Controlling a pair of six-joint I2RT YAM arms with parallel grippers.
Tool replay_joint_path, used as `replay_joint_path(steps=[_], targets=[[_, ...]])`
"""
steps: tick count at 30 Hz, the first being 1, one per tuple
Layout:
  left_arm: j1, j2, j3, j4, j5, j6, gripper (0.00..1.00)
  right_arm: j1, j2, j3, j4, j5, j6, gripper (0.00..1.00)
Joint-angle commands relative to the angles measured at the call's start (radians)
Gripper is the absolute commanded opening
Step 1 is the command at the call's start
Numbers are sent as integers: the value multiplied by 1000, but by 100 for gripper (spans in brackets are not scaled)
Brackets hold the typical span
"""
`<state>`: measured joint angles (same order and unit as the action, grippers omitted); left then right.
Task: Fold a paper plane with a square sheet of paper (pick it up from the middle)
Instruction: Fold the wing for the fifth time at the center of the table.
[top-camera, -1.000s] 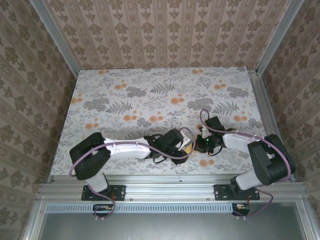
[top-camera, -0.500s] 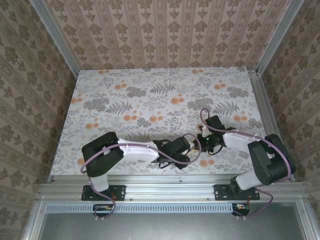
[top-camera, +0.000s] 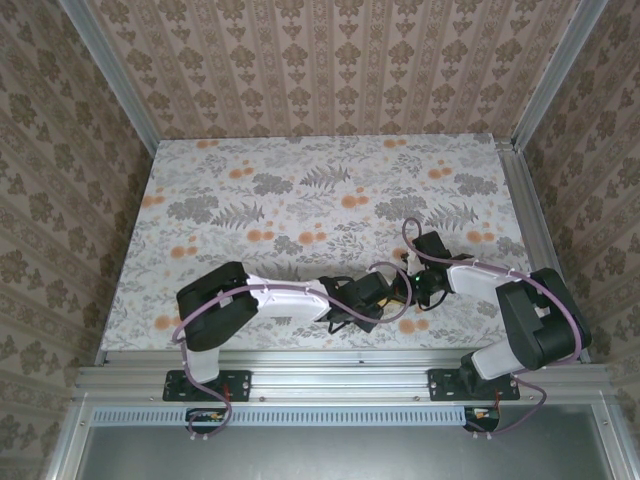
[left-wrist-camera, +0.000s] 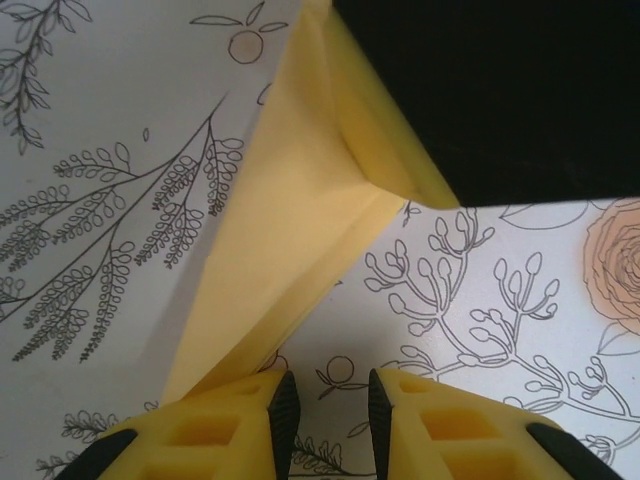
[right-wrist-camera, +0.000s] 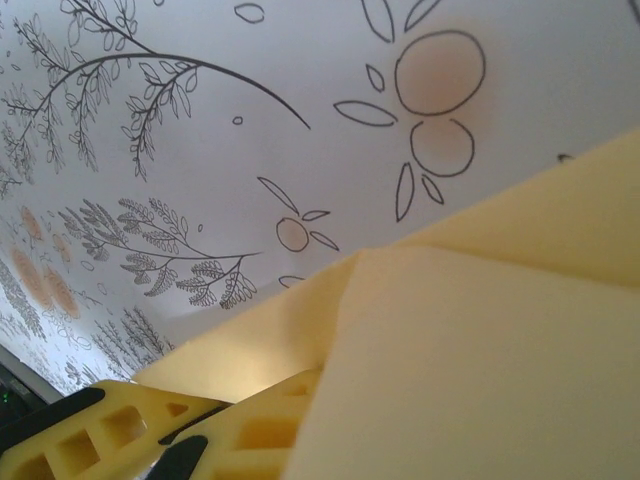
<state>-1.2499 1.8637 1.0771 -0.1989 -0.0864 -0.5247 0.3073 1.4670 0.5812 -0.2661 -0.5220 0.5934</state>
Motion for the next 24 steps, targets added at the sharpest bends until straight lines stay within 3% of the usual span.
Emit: replay_joint_path(steps=[1, 24], targets=[[6, 58, 13, -59, -69, 15, 30, 10, -41, 14, -32, -32, -14, 0], [18, 69, 21, -78, -76, 26, 31, 4, -99, -41, -113, 14, -39, 0]])
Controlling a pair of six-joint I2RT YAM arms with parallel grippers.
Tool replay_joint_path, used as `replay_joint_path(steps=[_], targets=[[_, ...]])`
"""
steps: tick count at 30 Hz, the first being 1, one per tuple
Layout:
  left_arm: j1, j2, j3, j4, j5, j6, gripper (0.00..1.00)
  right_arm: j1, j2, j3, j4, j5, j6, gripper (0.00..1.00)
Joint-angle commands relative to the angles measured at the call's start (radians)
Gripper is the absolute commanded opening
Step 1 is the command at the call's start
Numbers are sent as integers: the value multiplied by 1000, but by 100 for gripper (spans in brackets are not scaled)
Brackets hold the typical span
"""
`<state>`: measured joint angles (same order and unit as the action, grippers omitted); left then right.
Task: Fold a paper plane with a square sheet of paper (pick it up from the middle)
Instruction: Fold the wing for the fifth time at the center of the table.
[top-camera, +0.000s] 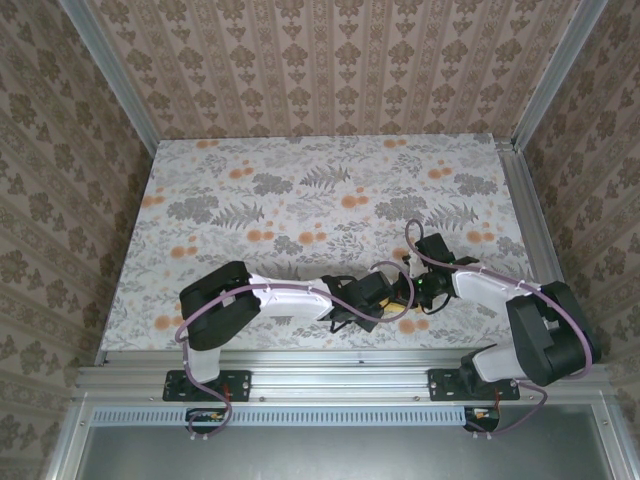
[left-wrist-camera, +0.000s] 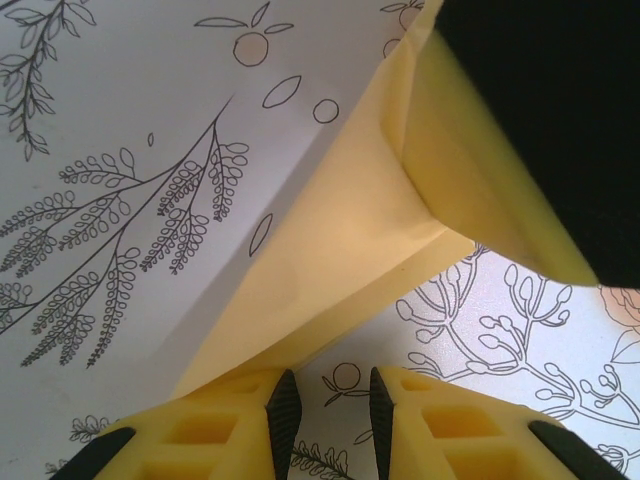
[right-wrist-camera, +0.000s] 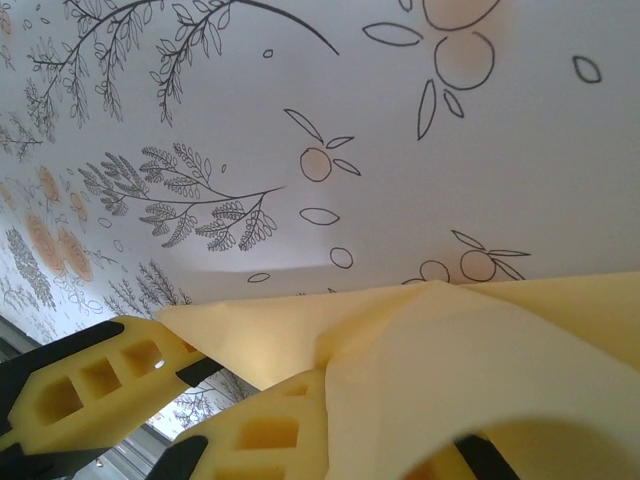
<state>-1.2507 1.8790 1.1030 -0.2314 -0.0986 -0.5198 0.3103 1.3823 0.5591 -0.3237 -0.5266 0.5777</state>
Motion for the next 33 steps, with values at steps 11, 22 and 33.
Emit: replay_joint_path(steps=[11, 22, 33], targets=[[20, 68, 3, -52, -72, 17, 31, 0, -39, -36, -55, -23, -11, 0], [22, 62, 13, -56, -66, 18, 32, 3, -25, -71, -55, -26, -19, 0], [24, -53, -2, -67, 24, 10, 35, 4, 1, -75, -78, 25, -48, 0]])
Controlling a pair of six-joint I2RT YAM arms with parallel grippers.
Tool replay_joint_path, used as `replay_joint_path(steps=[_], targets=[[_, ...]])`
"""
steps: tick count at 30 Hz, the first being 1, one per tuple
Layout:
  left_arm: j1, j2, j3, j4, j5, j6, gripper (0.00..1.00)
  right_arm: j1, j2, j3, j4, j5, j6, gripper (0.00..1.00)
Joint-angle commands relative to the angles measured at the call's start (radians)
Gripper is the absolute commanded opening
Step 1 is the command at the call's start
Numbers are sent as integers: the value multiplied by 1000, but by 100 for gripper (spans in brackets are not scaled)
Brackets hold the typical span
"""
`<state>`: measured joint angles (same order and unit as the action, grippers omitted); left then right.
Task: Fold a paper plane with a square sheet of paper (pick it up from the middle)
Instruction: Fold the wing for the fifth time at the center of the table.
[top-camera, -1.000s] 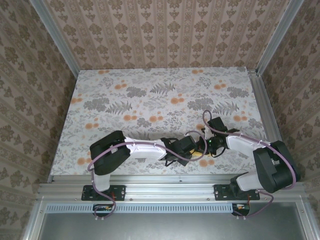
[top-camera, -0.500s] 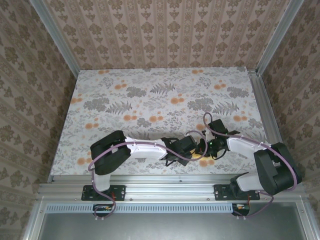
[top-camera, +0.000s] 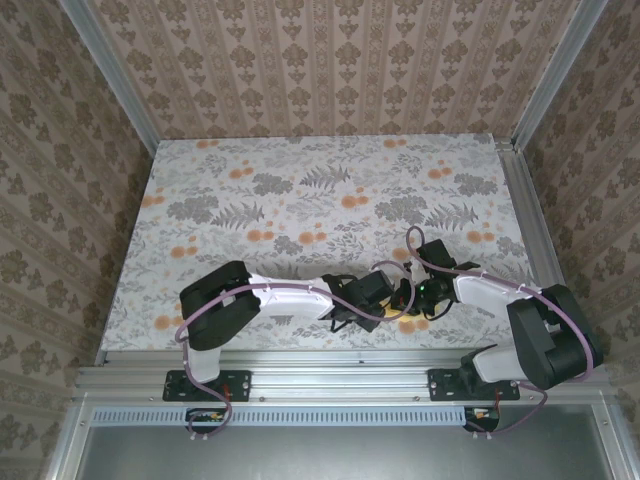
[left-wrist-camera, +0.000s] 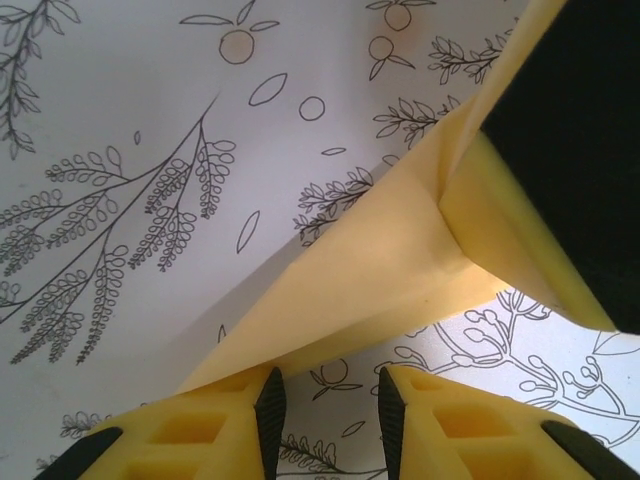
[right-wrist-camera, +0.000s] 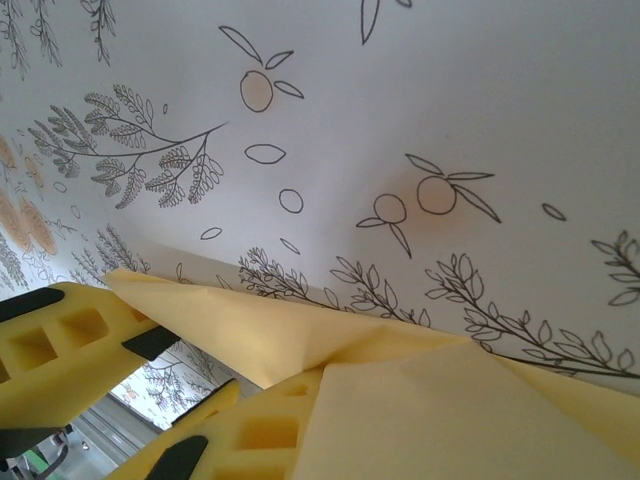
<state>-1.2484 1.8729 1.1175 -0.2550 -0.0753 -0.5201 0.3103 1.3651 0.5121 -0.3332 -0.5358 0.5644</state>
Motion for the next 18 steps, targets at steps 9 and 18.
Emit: replay_joint_path(steps=[9, 18], targets=[[113, -190, -51, 8, 200, -30, 36, 13, 19, -34, -61, 50, -45, 0], [147, -86, -17, 62, 299, -36, 35, 15, 19, -44, -66, 59, -51, 0]])
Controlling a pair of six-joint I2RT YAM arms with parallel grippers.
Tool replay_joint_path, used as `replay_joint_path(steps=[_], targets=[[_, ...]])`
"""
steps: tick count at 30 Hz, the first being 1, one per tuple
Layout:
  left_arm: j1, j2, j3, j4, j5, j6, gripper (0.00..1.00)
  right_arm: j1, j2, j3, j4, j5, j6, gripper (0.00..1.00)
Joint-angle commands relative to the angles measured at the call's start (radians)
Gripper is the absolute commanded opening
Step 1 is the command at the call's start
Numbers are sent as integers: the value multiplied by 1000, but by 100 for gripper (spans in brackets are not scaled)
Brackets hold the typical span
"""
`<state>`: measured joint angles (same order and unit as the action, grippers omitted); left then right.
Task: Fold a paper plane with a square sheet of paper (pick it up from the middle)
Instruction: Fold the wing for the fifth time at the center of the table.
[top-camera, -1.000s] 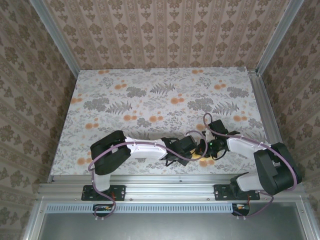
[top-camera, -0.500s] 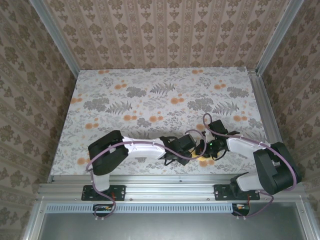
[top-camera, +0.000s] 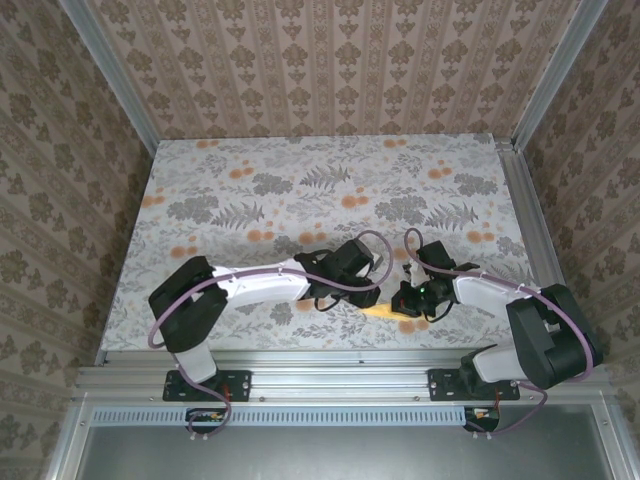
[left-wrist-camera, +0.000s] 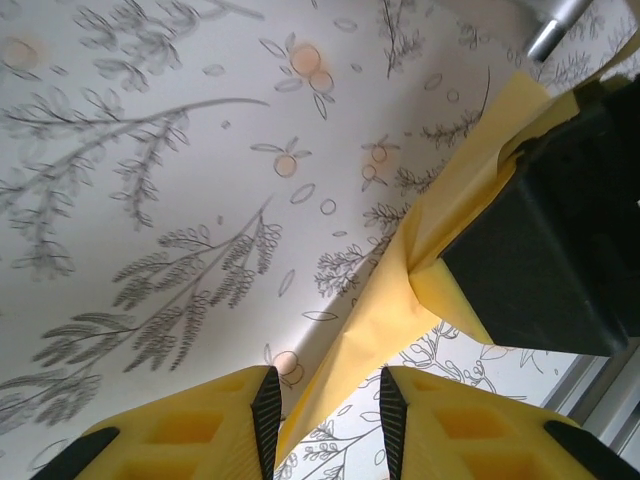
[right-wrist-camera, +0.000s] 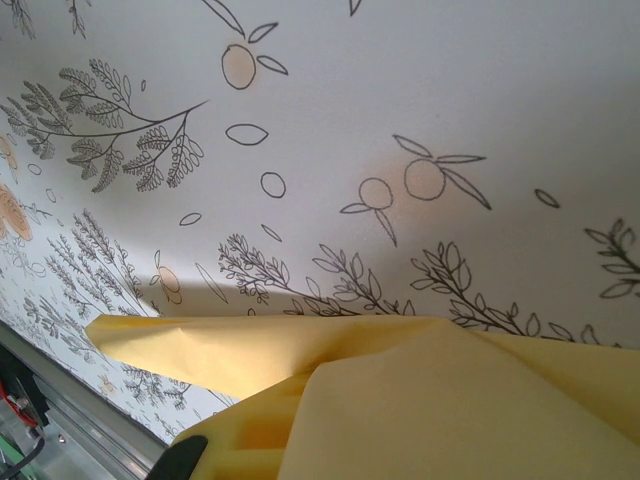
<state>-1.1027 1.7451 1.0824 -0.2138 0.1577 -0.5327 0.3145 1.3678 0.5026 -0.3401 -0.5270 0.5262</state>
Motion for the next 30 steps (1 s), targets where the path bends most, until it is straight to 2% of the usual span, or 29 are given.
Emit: replay_joint_path(steps=[1, 9, 16, 21, 30], targets=[[5, 54, 13, 33, 78, -26, 35, 12, 16, -35, -59, 52, -12, 0], [13, 85, 4, 70, 124, -27, 33, 12, 16, -36, -58, 55, -10, 0], [17, 116, 8, 66, 136, -21, 24, 16, 16, -39, -57, 59, -7, 0], [17, 129, 17, 43, 108, -4, 23, 18, 16, -42, -54, 59, -3, 0], [4, 126, 2, 64, 142, -15, 22, 21, 16, -47, -56, 70, 4, 0]])
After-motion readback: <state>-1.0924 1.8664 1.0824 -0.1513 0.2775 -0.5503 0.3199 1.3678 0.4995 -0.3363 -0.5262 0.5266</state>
